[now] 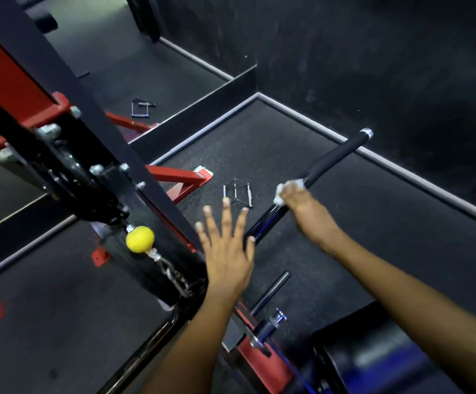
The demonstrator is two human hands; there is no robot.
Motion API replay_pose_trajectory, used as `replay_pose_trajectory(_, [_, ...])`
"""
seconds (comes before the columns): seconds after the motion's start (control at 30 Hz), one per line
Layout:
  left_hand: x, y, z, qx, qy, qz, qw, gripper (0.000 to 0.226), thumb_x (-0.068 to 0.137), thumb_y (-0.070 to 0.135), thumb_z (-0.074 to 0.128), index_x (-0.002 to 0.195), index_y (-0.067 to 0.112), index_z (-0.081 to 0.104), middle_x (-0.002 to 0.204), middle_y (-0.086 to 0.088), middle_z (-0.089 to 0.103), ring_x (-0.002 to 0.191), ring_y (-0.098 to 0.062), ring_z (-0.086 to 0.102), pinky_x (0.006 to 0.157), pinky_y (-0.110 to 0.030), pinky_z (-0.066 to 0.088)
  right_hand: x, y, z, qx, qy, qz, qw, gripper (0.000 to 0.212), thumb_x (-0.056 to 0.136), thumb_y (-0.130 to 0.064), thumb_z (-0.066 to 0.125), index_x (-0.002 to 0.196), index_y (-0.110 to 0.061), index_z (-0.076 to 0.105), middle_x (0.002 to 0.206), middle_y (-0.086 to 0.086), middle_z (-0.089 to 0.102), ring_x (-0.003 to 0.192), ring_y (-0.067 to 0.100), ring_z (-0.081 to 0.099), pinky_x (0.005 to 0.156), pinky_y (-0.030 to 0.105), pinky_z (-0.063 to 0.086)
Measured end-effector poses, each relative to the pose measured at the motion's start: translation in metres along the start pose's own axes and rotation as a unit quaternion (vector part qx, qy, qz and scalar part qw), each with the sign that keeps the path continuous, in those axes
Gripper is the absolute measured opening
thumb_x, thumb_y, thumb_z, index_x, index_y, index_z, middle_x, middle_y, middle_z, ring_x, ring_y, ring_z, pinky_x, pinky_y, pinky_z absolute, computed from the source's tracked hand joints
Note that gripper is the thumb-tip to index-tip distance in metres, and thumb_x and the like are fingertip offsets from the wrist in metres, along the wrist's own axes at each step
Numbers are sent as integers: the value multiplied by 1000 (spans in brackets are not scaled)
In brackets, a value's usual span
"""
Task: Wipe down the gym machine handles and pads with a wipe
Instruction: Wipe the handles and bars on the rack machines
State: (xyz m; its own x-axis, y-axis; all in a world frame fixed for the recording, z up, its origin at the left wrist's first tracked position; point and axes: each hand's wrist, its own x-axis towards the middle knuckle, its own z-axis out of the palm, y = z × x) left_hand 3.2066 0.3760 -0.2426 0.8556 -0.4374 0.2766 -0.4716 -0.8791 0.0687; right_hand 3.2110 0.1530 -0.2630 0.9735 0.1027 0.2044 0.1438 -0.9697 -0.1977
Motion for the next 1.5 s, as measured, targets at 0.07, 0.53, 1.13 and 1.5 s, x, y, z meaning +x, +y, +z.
replay_pose_trajectory(0.07, [14,15,14,-26,-50,57,997,59,91,45,38,145,23,37,159,-7,23,144,-40,18,114,-53,9,-15,-13,6,-20,-4,-77,997,45,89,-3,43,134,-3,51,141,14,47,130,28,45,114,24,17])
replay_pose_trajectory(0.53, [65,28,56,-190,-211,124,951,59,104,34,38,154,31,8,163,5,3,139,-24,36,106,-36,35,-11,36,12,4,62,-52,997,51,83,4,32,131,3,52,137,20,49,127,29,47,114,25,15])
replay_pose_trajectory(1.13, [62,29,68,-94,-209,126,965,59,105,33,29,154,29,-4,161,0,14,147,-18,18,117,-44,23,25,114,3,31,80,160,983,52,92,7,40,141,-9,41,149,11,37,139,27,31,115,42,27])
replay_pose_trajectory(1.5, [62,31,64,-61,-207,132,967,59,106,33,26,154,27,-7,160,0,15,146,-17,18,119,-42,20,45,79,-13,-80,-2,-85,993,25,86,-10,41,91,-7,66,87,12,64,86,32,63,81,39,51])
